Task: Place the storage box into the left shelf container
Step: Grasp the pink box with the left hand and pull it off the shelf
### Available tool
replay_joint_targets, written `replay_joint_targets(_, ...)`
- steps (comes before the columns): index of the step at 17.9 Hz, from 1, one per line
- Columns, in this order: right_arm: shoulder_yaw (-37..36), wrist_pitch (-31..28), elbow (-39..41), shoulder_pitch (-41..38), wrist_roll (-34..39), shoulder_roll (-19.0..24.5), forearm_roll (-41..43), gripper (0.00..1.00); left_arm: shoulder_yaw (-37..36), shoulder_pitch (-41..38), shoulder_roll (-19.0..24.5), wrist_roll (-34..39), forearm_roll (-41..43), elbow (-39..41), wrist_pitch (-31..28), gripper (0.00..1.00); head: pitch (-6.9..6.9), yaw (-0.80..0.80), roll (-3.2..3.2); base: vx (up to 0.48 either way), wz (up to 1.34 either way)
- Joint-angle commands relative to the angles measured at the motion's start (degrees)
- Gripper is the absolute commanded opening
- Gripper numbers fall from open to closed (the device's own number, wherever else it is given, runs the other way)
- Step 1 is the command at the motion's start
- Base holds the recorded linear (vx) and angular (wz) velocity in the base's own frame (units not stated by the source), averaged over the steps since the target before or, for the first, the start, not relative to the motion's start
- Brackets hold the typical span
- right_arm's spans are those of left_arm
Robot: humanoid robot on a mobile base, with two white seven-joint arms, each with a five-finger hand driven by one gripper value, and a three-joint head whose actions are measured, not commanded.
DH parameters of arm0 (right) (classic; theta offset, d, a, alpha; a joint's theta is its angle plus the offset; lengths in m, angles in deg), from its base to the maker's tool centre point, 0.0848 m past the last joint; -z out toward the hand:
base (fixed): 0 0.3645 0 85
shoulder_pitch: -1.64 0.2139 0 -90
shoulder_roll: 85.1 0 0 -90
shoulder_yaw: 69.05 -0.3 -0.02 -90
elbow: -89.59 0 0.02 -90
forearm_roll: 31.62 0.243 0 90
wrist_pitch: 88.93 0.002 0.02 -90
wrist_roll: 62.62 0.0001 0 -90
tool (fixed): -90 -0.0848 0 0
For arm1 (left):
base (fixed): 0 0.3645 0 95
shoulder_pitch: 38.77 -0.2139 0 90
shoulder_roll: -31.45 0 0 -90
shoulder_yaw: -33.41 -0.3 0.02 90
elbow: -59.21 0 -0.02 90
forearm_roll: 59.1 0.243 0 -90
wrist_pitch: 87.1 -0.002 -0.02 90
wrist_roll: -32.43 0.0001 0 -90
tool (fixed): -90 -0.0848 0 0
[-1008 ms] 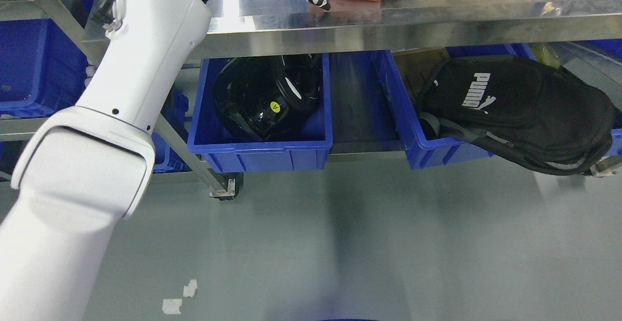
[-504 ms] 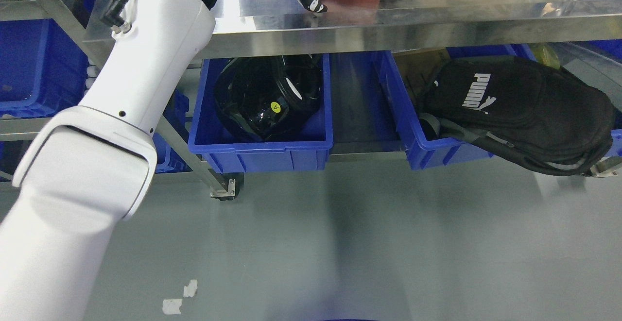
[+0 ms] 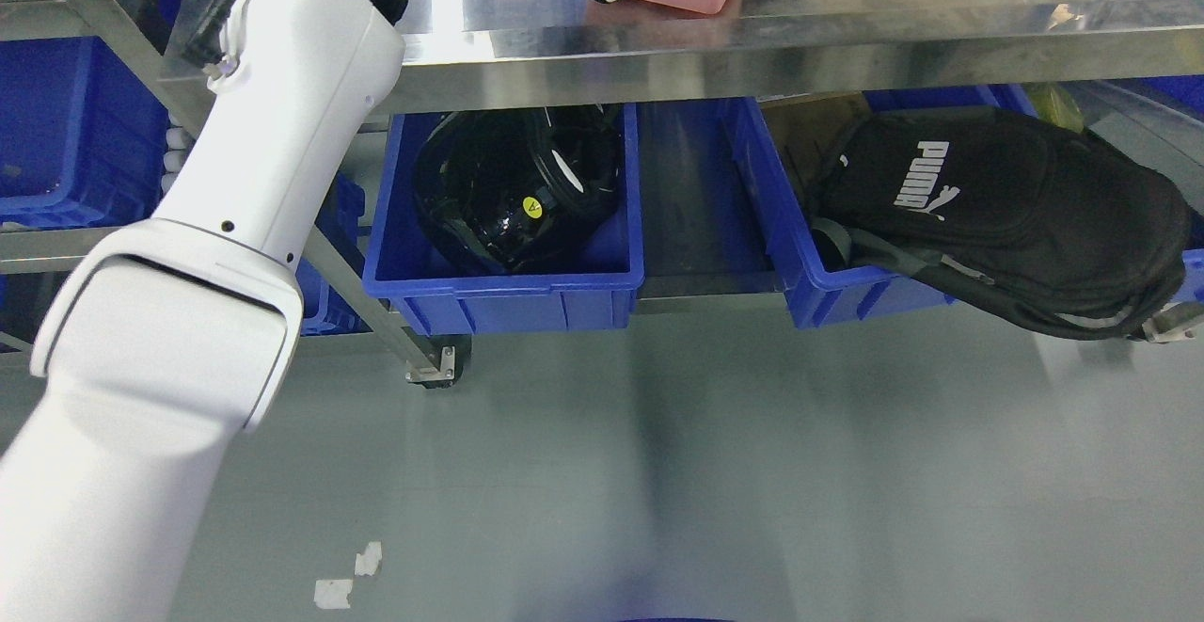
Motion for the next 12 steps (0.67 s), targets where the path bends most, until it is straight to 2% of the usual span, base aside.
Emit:
replay_joint_targets(1,0.00,-0.05,1.00,0.26,0.10,-1.00,1.23,1.00,18.83,-7.52,1.00,-1.96,-13.52,3.55,4.34,0.00,0.00,0.00,0.00,0.000,0.00)
replay_joint_targets(4,0.00,0.04,1.00,0.26,0.10,-1.00,1.23,1.00,24.62,-12.54,1.00,-5.66,-18.37,7.15,6.98,0.00,0.00,0.00,0.00,0.000,0.00)
replay_joint_targets(8,0.00,-0.05,1.00,0.26,0.10,-1.00,1.23,1.00,26.67,-15.44,1.00,-5.06,-38.04,15.05,7.60,0.00,0.00,0.00,0.00,0.000,0.00)
replay_joint_targets(11,0.00,-0.05,1.00,0.26,0.10,-1.00,1.23,1.00,28.43,-20.35,1.00,-4.79,-46.75,25.67,8.83,0.00,0.00,0.00,0.00,0.000,0.00)
replay_joint_targets(12,0.00,-0.05,1.00,0.26,0.02,-1.00,1.23,1.00,28.26,-23.85,1.00,-4.00,-51.05,31.54,8.84,0.00,0.00,0.00,0.00,0.000,0.00)
